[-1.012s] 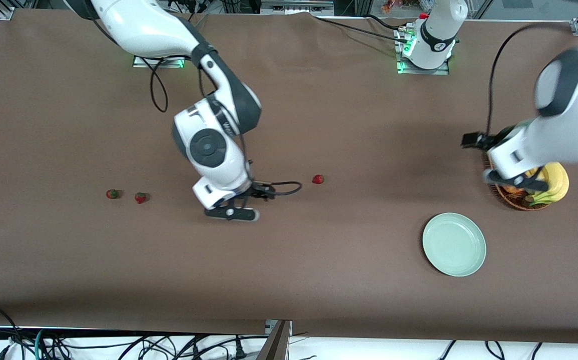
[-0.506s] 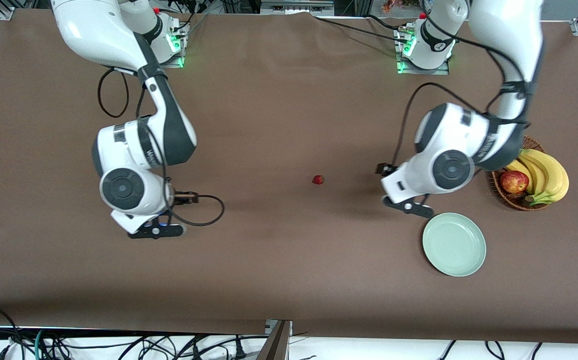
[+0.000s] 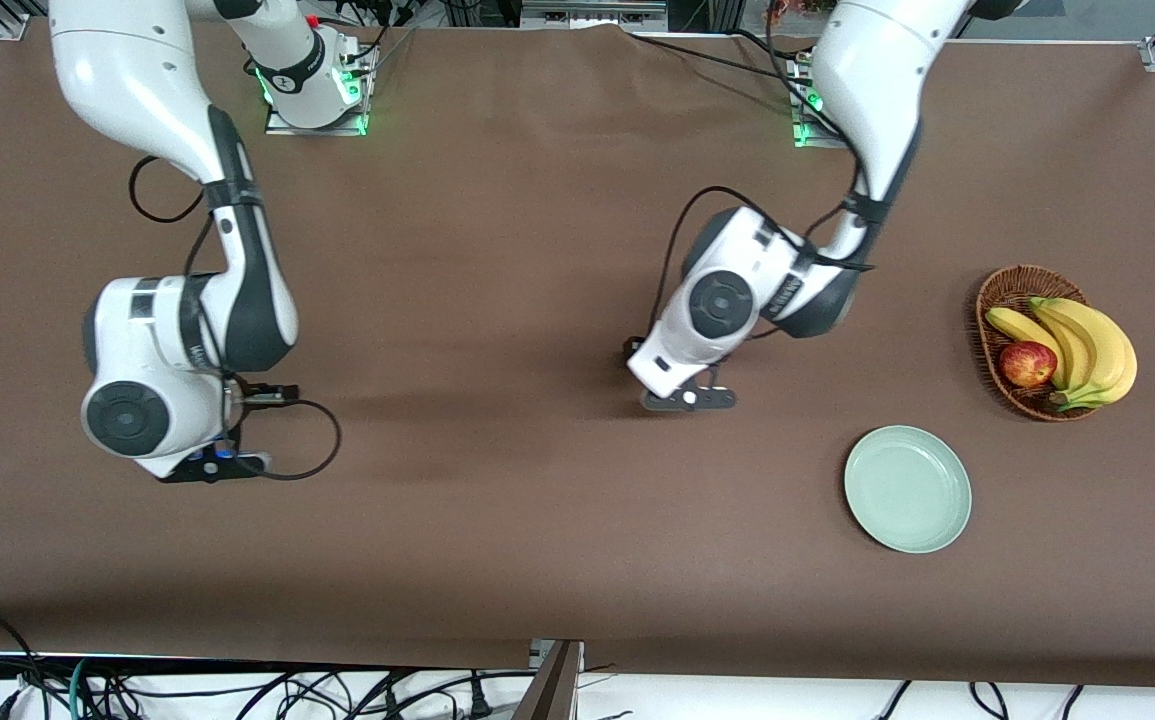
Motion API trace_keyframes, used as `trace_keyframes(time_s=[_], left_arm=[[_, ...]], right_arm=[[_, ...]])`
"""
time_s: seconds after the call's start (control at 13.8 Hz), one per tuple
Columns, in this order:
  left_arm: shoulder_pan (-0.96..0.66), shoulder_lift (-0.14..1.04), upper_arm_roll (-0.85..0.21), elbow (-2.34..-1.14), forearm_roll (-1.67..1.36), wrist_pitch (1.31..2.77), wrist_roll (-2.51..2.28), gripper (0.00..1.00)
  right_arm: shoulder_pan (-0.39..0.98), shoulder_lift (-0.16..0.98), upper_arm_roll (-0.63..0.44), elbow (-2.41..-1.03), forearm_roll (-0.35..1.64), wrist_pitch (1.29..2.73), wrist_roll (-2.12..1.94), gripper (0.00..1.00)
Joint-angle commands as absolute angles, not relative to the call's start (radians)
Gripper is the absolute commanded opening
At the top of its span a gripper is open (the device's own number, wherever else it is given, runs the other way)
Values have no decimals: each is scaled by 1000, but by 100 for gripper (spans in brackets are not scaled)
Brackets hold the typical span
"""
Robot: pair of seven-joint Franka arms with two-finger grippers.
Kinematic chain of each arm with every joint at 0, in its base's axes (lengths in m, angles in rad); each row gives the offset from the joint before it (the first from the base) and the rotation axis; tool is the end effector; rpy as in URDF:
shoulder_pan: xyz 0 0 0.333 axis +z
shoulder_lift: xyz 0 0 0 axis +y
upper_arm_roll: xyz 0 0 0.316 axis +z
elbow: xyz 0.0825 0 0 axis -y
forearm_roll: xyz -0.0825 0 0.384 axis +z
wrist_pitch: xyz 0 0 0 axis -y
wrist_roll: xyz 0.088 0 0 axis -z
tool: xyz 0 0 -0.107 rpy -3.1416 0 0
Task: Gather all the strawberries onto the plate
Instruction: 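Grasp the middle strawberry with the left gripper while the right gripper grasps another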
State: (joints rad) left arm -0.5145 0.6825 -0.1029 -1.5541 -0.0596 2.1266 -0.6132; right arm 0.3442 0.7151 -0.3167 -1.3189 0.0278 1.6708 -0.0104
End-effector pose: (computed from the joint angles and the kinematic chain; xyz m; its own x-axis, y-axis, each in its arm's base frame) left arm 0.5687 -0.3949 0.2401 0.9870 0.0467 -0.1539 0.0516 -0.9983 0.0280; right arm 0.6918 0.0677 0.3060 0.9447 0.0358 -0.3260 0.0979 -0.9795 0.1761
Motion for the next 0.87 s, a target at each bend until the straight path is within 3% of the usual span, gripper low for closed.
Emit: trace_keyframes(time_s=[0.0,0.43,0.51,0.58,0.79], left_arm=[[-573,733,-84,-1532,-9,2169,-673,100],[-581,794,-84,-1534,32,2224,-718,100],[-581,796,-86,-1535,32,2239,-718,93],[-581,796,-86,-1536,32,2243,-718,76],[-586,796,-84,-1557,35,2237,-718,42]], right_arm=[[254,686,-308,-1368,78,1684,-95,100],[181,678,-310,-1549,143,1854,-229,100],[181,680,-310,-1561,143,1867,-229,100],[181,680,-310,-1581,143,1893,-230,100],[181,678,-311,-1627,143,1971,-244,100]])
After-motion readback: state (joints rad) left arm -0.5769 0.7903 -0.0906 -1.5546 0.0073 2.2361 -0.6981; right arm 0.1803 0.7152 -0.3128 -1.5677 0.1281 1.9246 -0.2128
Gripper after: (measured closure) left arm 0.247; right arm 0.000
